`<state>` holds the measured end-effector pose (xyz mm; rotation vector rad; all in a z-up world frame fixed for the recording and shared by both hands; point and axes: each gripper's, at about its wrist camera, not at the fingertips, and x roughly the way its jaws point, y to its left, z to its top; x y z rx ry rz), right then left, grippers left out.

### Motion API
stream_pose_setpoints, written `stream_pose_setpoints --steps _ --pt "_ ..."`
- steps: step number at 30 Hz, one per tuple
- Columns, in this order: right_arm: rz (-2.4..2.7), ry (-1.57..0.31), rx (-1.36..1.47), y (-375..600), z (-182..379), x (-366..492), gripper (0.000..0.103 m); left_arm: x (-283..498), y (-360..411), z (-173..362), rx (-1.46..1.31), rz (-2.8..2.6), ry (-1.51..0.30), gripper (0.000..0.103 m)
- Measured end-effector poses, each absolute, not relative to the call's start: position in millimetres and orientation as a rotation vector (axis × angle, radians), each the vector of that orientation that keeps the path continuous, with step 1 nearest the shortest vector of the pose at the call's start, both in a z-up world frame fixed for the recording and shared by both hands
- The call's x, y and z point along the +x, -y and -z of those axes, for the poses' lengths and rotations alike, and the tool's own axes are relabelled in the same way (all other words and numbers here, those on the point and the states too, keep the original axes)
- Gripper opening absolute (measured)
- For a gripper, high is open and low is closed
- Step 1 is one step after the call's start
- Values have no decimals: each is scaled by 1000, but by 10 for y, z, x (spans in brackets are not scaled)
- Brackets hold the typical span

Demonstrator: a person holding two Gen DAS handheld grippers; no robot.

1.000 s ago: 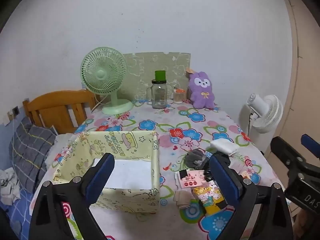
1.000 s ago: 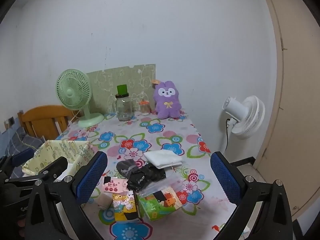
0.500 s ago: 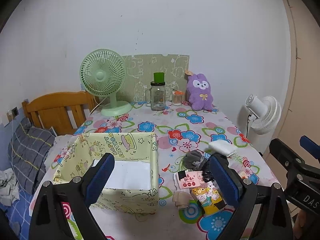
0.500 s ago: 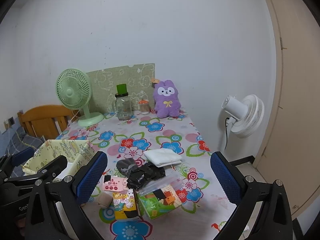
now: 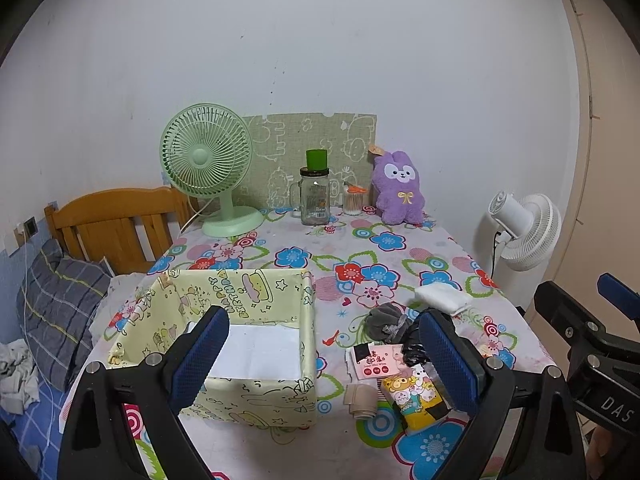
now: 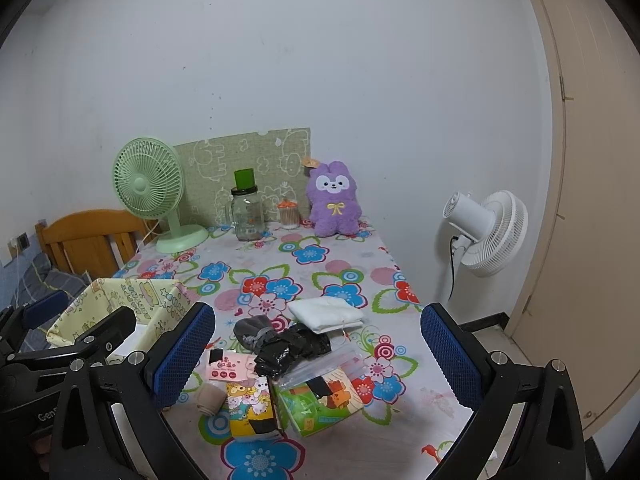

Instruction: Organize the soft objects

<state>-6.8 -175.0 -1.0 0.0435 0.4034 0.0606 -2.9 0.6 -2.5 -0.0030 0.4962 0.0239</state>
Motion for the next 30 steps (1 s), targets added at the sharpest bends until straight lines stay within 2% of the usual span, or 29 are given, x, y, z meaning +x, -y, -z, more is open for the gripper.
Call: stream_pose_setpoints --steps 30 --pt "-86 -405 43 1713 0 -94 103 -29 -3 9 -3 -27 -492 96"
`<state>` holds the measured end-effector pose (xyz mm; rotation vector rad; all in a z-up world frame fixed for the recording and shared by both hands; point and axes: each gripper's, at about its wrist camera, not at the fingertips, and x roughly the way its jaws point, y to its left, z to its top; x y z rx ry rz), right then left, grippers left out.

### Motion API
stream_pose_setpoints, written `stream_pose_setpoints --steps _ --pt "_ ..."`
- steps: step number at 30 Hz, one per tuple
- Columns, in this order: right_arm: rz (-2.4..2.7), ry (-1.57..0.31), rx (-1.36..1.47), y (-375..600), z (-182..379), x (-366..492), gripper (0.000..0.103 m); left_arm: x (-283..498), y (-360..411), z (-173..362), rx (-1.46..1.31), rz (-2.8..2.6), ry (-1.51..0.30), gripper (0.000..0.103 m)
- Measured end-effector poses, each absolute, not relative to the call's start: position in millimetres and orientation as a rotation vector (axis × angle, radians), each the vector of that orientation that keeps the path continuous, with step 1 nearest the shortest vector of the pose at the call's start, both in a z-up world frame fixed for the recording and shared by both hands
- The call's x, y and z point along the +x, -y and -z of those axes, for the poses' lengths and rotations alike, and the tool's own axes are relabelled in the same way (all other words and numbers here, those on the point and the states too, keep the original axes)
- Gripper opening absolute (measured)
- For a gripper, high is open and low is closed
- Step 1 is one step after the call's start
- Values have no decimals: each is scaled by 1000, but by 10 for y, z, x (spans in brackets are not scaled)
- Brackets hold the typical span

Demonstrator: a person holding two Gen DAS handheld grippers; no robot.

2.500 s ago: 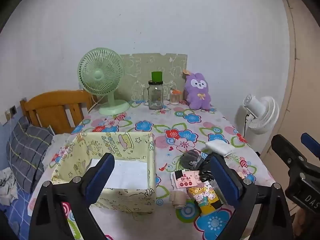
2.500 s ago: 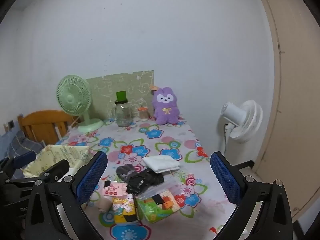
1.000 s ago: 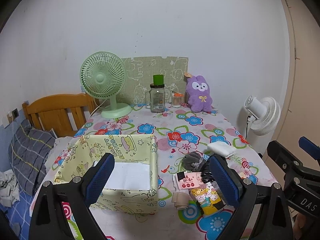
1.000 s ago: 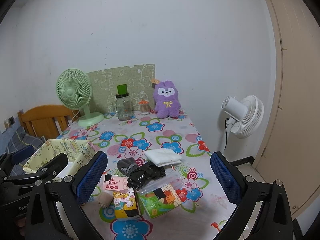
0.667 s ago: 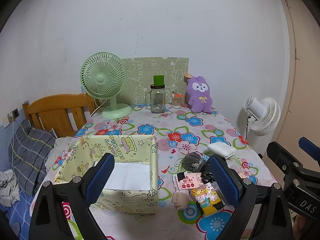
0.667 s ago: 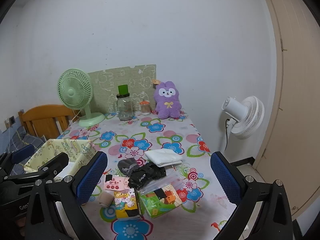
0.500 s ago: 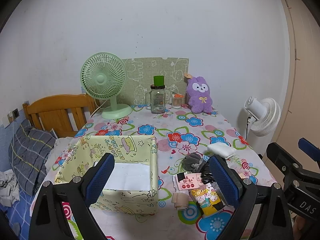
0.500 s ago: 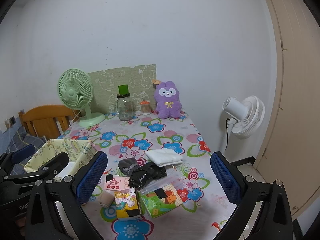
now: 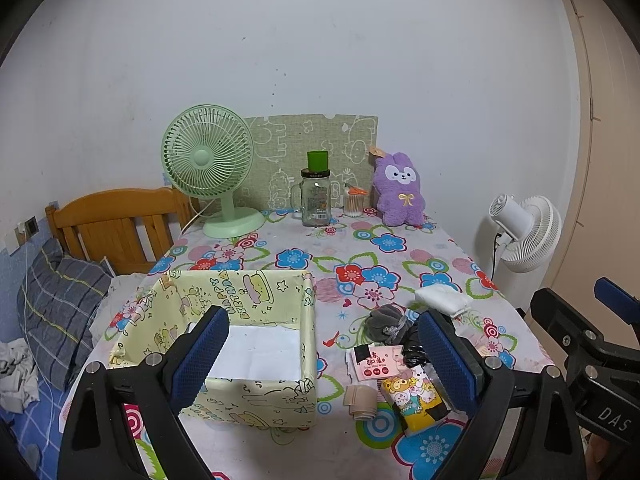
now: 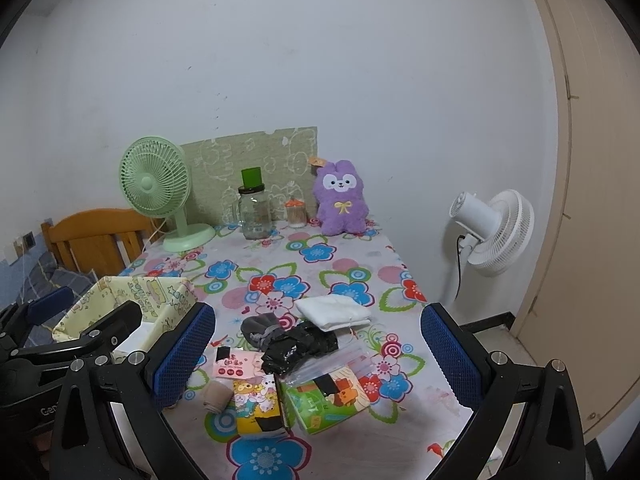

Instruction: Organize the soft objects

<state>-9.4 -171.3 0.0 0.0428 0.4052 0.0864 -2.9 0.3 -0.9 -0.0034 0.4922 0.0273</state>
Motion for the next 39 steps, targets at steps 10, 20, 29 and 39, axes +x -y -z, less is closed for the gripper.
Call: stream_pose_setpoints --steps 10,20,29,39 --pt "-87 -404 43 1710 3 -95 103 -31 -5 11 -3 -28 -492 96" --pt "-84 -396 46 1713 -4 -99 103 -33 5 14 2 -25 -490 96" --pt "-73 -397 56 1798 5 -28 100 46 126 113 6 8 -520 91" --pt "-68 -422 56 1894 125 75 97 136 328 278 8 53 -560 87"
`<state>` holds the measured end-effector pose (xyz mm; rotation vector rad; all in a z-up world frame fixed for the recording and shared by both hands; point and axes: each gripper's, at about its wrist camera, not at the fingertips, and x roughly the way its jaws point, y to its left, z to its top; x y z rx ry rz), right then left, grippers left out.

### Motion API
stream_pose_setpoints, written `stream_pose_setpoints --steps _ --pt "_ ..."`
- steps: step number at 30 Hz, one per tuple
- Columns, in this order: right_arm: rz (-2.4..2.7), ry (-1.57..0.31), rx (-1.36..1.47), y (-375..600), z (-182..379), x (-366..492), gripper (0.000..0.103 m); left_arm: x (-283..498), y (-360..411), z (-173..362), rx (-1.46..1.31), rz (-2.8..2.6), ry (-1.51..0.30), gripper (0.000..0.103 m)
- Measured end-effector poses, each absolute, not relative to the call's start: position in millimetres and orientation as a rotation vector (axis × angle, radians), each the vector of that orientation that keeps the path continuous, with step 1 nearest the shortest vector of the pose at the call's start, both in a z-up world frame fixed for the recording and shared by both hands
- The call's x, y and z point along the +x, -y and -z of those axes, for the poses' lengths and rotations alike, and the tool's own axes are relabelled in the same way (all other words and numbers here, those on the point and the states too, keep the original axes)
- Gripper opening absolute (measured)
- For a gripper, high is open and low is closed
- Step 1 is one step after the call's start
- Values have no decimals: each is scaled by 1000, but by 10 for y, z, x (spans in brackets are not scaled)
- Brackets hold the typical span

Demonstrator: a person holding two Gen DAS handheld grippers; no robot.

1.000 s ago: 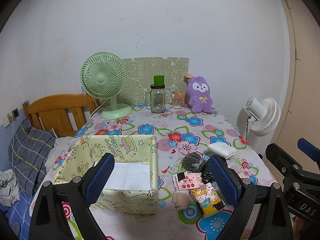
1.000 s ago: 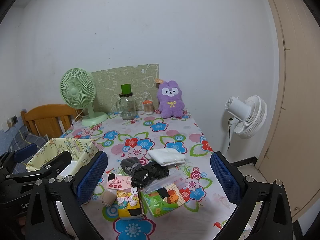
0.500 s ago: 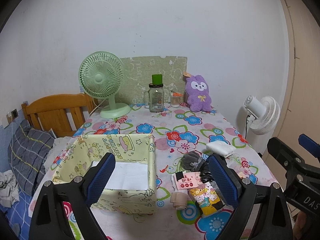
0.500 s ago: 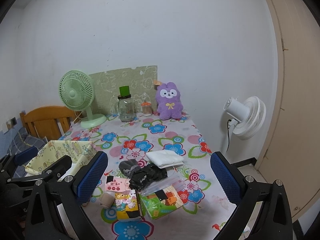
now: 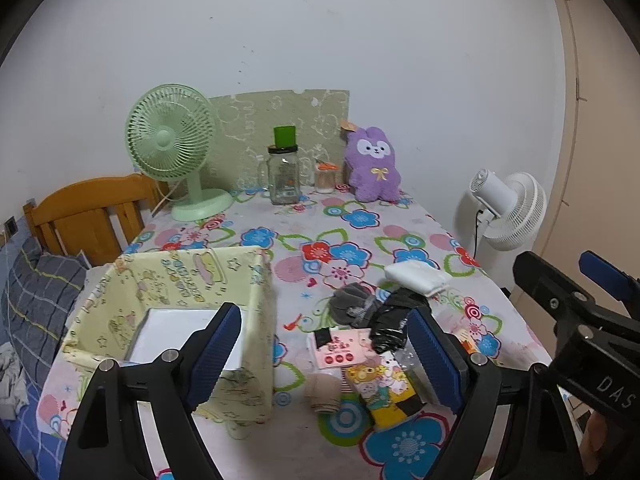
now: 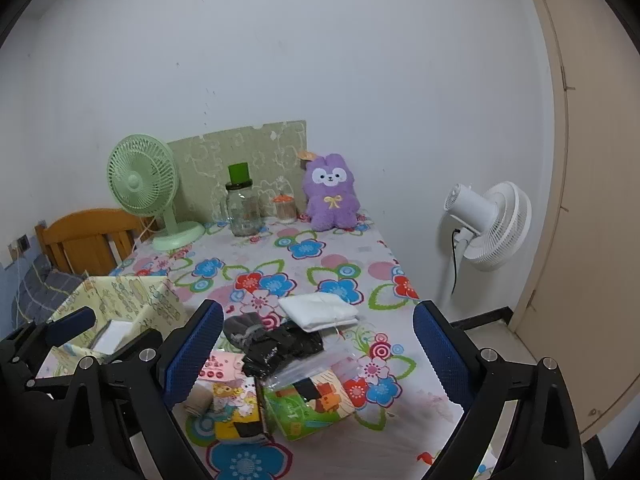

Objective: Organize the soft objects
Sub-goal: 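Move both tools toward the green and yellow tissue packs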

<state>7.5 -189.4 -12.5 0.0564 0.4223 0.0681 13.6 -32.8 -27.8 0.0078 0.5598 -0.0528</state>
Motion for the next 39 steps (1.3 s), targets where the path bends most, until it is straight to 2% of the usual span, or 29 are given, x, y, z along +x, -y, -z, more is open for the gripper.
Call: stream_pose_setpoints --steps 16,32,39 --pt "-127 -512 40 1993 569 257 95 237 754 700 98 181 -631 87" --pt "-158 -612 56 1982 1032 452 95 396 749 1131 118 181 -737 87" --pt "-185 -655 69 1960 1157 566 95 477 740 1216 104 179 -762 80"
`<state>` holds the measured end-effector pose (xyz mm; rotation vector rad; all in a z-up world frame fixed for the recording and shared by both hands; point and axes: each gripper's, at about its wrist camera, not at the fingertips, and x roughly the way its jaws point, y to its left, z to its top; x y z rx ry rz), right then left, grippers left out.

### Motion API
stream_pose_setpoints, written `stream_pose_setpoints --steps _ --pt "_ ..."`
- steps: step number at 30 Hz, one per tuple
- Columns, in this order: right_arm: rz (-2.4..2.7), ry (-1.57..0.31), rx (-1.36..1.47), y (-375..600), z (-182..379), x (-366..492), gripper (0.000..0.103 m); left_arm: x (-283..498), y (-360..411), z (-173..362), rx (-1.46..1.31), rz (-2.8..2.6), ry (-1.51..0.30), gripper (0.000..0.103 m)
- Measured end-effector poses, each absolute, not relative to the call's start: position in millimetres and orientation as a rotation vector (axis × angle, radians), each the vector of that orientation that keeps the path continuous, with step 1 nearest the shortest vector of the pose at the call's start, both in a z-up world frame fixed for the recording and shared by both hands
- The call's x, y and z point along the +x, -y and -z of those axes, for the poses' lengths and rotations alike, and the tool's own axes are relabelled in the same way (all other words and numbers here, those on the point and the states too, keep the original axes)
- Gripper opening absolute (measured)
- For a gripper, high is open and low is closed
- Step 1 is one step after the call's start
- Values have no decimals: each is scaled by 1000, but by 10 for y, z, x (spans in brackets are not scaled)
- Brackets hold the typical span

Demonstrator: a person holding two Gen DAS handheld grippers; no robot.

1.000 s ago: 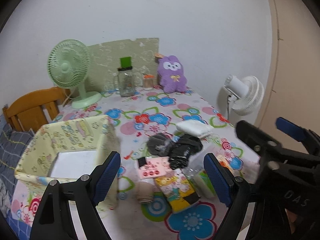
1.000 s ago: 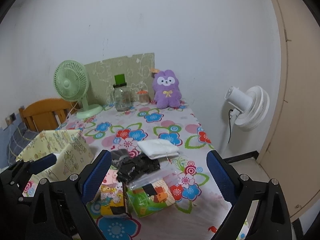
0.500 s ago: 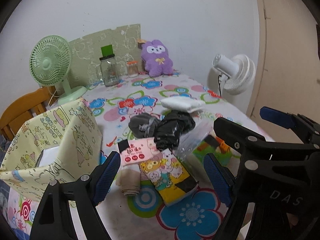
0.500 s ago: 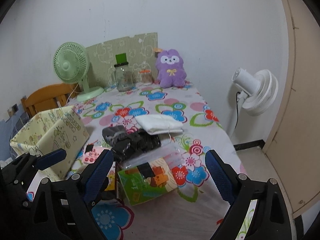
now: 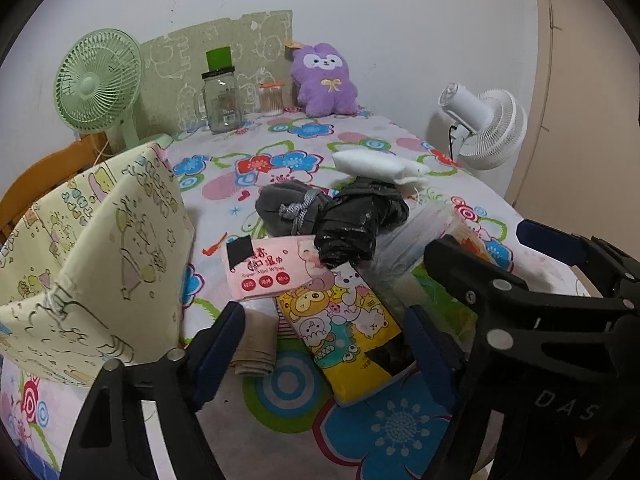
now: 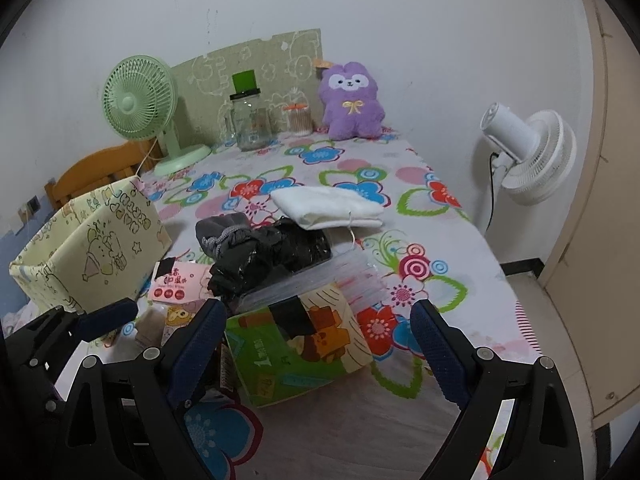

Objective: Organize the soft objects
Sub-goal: 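Move both tools toward the green and yellow tissue packs, then grasp the green tissue pack with the right tool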

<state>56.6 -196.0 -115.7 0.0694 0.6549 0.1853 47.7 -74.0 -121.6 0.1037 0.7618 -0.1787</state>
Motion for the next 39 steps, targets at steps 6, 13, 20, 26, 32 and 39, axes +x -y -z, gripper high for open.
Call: stream_pose_setpoints --steps 6,13,20,26,32,39 --pt "-195 -687 82 1938 1239 645 95 503 765 1254 95 204 -776 73" --pt "-215 -713 80 1887 1303 710 95 528 805 1273 95 224 -779 65" --pt "-226 -729 73 1816 1332 715 95 507 817 1275 102 225 -776 60" --pt "-219 -743 85 1832 1330 698 80 482 816 1255 99 235 -769 50" --pt "-211 -737 90 1831 1297 664 77 437 835 1213 111 245 -755 38" --pt "-204 -723 94 1832 1238 611 77 400 822 1150 105 247 -748 24"
